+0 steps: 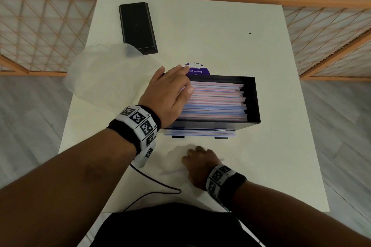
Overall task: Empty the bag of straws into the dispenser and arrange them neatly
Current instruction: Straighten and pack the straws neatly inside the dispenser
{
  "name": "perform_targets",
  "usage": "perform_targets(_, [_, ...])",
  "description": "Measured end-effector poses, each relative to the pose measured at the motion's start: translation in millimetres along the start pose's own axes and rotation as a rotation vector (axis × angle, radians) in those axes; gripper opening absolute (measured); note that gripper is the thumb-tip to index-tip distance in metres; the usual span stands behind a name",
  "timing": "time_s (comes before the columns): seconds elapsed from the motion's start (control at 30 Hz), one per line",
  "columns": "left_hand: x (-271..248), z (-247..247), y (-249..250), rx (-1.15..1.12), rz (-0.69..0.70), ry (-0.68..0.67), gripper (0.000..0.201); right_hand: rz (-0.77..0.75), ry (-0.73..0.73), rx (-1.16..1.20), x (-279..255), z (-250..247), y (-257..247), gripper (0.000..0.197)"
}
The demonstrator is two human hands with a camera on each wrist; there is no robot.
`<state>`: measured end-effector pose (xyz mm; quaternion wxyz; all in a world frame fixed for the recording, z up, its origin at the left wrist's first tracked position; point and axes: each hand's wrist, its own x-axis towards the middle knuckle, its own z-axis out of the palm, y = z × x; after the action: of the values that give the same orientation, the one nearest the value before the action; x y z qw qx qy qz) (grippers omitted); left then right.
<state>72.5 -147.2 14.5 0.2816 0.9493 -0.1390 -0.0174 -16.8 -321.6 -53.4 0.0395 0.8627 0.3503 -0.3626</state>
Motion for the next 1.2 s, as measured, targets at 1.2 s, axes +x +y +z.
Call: perform_targets(1.2, [-50, 29, -42, -0.769, -1.243, 0.414, 0.018, 0.669, 0.243, 0.72, -51, 0, 85, 0.033])
